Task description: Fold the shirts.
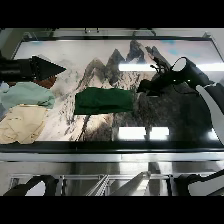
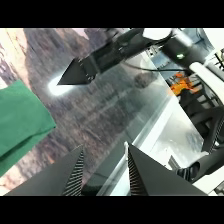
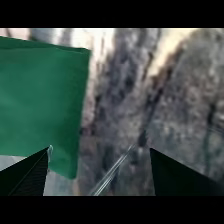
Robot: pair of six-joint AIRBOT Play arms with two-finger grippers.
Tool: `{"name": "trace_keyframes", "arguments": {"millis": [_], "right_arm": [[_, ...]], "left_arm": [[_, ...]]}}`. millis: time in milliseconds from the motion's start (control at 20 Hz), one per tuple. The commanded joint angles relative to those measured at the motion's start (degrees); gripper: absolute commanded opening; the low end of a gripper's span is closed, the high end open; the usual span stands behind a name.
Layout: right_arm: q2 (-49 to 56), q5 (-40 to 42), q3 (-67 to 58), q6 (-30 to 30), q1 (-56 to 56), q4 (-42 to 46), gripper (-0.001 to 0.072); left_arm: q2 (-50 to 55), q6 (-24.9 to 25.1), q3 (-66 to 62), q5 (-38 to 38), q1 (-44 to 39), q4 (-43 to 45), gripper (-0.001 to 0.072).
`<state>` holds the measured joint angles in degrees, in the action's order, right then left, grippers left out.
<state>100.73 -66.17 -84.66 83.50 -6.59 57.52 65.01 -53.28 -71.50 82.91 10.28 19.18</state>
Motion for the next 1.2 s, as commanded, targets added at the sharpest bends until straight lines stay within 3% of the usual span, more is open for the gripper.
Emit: {"name": "trace_keyframes", "arguments": {"millis": [0, 150, 300, 450, 500, 550, 850, 1150], "right_arm": [[6.2, 0.0, 0.9, -4.4, 1.3, -10.3, 0.0681], [10.6, 0.7, 0.9, -11.5, -0.6, -24.9, 0.0665], [13.5, 4.1, 0.9, -11.5, -3.9, -27.3, 0.0630], [14.6, 4.2, 0.9, -14.2, -6.4, -31.9, 0.0384], [14.4, 3.9, 0.8, -15.4, -6.5, -33.8, 0.0129], [13.9, 3.4, 0.5, -16.0, -6.5, -35.6, 0.0027], [0.5, 3.9, -1.1, -15.7, 0.4, -33.9, 0.0023], [-12.2, 3.1, -2.0, -0.5, 23.5, -10.0, 0.0023]], "left_arm": [[-0.7, -1.2, -0.4, -0.4, 0.3, 0.1, 0.0285], [-0.7, -1.8, -2.6, -0.4, 0.3, 0.2, 0.0291], [-0.7, -1.8, -3.5, -0.6, 0.3, 0.2, 0.0291], [-0.7, -1.8, -3.3, -0.6, 0.3, 0.2, 0.0291], [-0.7, -1.8, -3.3, -0.5, 0.3, 0.2, 0.0290], [-0.7, -1.9, -3.3, -0.5, 0.3, 0.2, 0.0291], [-0.6, -1.8, -3.3, -0.4, 0.3, 0.3, 0.0291], [-0.6, -1.8, -3.3, -0.4, 0.3, 0.3, 0.0291]]}}
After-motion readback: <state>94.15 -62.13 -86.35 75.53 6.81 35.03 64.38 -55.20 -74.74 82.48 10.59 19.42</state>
